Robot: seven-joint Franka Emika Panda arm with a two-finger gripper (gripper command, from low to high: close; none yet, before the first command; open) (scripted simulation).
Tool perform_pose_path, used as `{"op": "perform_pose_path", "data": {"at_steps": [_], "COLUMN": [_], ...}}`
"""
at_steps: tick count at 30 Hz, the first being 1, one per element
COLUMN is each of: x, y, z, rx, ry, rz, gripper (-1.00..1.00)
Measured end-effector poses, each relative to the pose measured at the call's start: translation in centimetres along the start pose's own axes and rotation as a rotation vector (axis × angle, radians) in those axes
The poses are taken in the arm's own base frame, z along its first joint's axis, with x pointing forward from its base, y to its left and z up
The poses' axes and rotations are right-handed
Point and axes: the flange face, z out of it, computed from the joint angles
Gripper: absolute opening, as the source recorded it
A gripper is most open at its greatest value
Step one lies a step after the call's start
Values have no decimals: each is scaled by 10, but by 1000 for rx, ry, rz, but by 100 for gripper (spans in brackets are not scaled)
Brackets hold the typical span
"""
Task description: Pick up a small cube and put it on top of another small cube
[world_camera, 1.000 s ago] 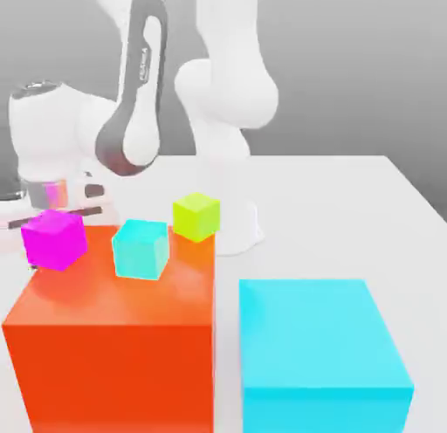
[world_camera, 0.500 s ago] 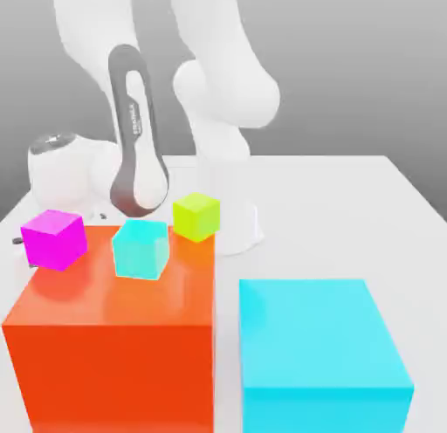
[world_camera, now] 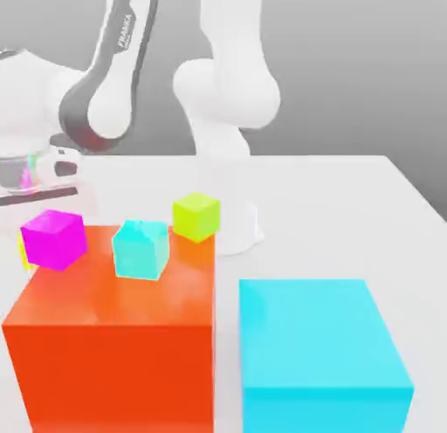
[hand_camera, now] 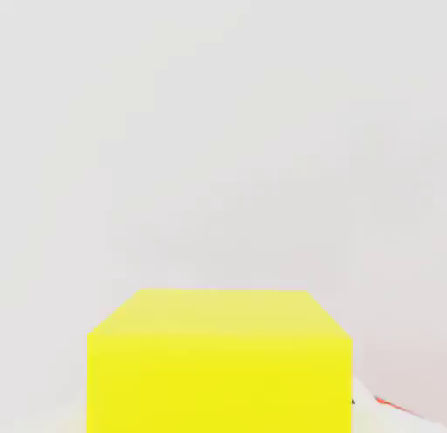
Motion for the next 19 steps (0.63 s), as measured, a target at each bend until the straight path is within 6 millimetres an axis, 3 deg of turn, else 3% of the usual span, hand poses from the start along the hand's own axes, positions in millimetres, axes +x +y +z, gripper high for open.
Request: {"op": "perform_pose_path", "data": {"at_steps": [6,10,12,15,16,19], "x": [-40,-57,-59,-59,-58,-58], "y": [26,75,98,105,105,105], "z": [-87,-144,-142,-104,-94,-94], "rx": [-22,-15,7,14,14,14], "ry": [-16,1,25,31,31,31], "rz": [-113,-226,-266,-278,-279,-279], "gripper": [-100,-100,-100,-100,100,100]}}
